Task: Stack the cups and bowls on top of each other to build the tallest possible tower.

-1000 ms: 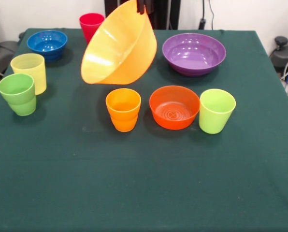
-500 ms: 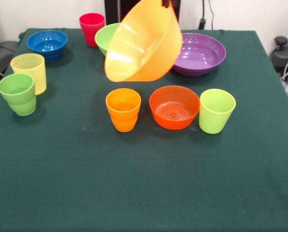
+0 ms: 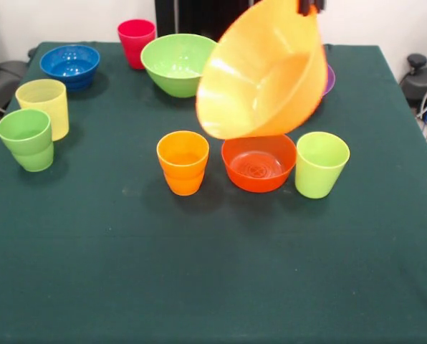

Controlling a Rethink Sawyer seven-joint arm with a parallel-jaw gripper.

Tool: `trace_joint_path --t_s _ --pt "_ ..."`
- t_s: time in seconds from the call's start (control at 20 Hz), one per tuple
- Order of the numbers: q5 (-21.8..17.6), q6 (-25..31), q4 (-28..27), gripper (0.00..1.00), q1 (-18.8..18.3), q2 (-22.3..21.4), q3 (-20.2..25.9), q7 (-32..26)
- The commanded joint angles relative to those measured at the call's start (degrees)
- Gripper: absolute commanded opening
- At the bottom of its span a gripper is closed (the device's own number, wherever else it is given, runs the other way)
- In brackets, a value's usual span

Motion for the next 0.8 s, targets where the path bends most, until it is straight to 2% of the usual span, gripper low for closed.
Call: trace_joint_path --t_s 0.05,0.45,0.8 --pt "2.58 5.72 -10.36 0.0 2.18 7.71 -0.07 11.72" --pt "7.67 6.35 -19.97 0.0 3.66 16.19 1.23 14.32" --pt "8.0 10.26 -31.24 0.0 6.13 23.16 1.19 14.93"
